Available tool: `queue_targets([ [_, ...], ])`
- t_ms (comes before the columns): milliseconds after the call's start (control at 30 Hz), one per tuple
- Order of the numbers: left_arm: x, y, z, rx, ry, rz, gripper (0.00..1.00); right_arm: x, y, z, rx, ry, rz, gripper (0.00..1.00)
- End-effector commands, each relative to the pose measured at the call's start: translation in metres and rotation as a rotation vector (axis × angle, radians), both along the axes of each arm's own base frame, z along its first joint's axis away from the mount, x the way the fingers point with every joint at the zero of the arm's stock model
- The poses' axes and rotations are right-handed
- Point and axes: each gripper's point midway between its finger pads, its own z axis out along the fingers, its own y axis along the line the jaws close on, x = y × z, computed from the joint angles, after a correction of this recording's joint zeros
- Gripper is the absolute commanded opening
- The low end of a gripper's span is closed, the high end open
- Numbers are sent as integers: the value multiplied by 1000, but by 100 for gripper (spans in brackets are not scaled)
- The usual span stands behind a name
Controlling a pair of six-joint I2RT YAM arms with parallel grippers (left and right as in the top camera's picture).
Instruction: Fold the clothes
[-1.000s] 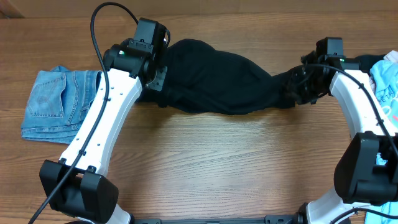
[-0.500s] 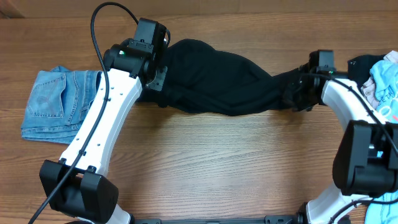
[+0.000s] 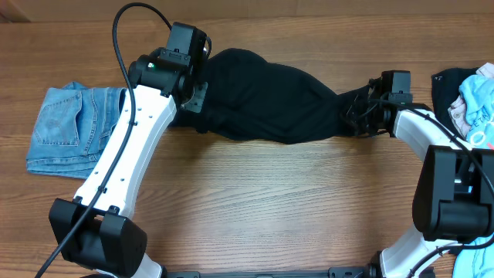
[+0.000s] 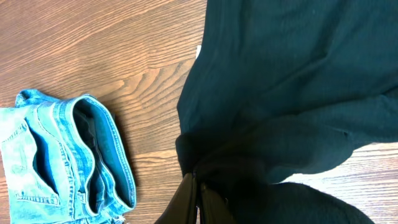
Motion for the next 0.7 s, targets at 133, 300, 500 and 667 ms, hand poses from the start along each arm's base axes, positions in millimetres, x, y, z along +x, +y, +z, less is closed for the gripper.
queue_targets([
  [133, 3, 4, 15, -2, -32, 4, 4, -1, -12, 40, -30, -31, 31, 4],
  [300, 3, 8, 59, -38, -88, 52, 4, -18, -27, 116, -77, -142, 19, 4],
  [500, -5, 12, 105, -55, -138, 54, 4, -45, -36, 168, -136, -223, -22, 4],
  [667, -16, 15, 110, -47, -108, 54, 23, -61, -38, 206, -175, -313, -42, 4],
])
